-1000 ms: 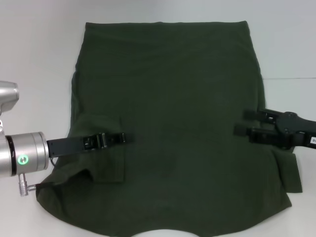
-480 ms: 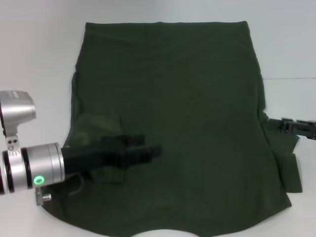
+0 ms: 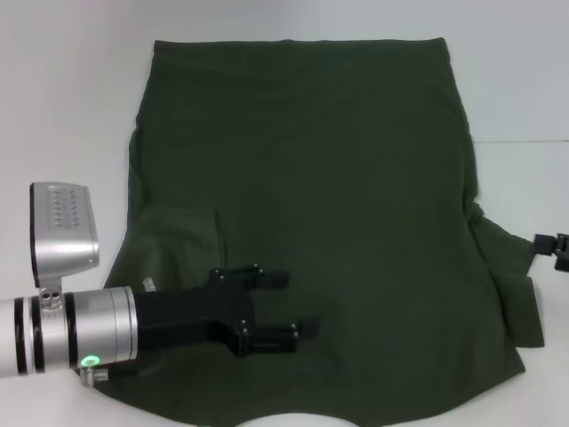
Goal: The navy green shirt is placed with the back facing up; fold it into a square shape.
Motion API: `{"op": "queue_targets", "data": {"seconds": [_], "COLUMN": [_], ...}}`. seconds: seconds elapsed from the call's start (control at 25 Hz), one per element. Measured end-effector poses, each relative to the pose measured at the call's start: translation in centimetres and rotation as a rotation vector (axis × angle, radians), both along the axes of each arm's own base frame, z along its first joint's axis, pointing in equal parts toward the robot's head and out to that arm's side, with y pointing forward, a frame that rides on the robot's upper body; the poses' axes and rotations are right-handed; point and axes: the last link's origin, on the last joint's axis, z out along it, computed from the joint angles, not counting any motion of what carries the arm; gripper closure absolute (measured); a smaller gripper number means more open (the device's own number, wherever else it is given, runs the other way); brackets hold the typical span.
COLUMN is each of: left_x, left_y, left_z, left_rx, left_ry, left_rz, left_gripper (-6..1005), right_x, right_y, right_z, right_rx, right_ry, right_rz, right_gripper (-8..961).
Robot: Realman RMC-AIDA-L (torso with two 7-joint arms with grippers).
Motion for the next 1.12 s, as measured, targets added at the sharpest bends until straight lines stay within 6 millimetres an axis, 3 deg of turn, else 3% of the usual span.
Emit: {"op": "queue_targets", "data": {"seconds": [0.32, 0.68, 1.12], "left_x": [0.4, 0.7, 0.6], "left_y": [-1.3, -1.3, -1.1], "left_z": [-0.5, -0.7, -0.7], "left_rx": [-0.015, -0.017, -0.011], "left_ry": [-0.005, 0.011, 0.021], "left_rz": [-0.132, -0.176, -0.165], "left_gripper": [108, 109, 108], "right_x": [2.0, 1.9, 2.1], "right_y": [-1.0, 0.2, 1.1], "right_z": [-1.9, -4.6, -5.7], "right_rx": [0.009, 0.035, 0.073], "right_ry": [0.035, 0.009, 0.002], "right_rz": [-0.129, -0.156, -0.195], "right_gripper": [103, 119, 139]}}
